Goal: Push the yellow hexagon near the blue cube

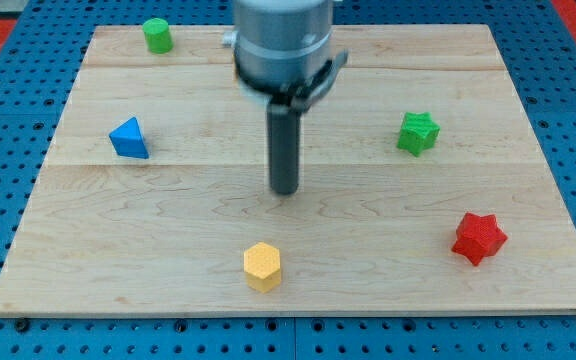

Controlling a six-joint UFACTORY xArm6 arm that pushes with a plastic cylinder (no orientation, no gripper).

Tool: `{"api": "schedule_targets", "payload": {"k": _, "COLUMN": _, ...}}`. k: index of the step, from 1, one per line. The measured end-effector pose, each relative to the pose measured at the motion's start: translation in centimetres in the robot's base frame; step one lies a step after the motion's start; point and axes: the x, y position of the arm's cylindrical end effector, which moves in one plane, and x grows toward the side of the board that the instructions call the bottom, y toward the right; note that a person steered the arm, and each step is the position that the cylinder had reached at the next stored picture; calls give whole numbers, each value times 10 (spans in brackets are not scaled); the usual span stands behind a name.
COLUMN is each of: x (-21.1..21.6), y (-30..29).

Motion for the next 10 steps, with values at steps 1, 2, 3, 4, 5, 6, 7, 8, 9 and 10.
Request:
{"api": "schedule_targets", "payload": {"k": 1, "x": 46, "y": -58}}
{"api": "schedule_targets", "payload": {"k": 2, "x": 87, "y": -38}}
{"api": "schedule_targets", "payload": {"k": 3, "x": 103, "y": 14}}
{"api": "schedule_targets", "payload": {"k": 4, "x": 87, "y": 4}}
{"api": "schedule_targets", "payload": {"k": 5, "x": 47, "y": -6}}
{"api": "schedule_targets", "payload": {"k": 6, "x": 12, "y": -11}}
{"api": "schedule_targets", "payload": {"k": 7, "x": 16, "y": -33}}
{"api": "schedule_targets", "payload": {"k": 8, "x": 9, "y": -56}}
{"api": "schedule_targets", "payload": {"k": 9, "x": -39, "y": -47}}
{"api": "schedule_targets", "payload": {"k": 10, "x": -89, "y": -16}}
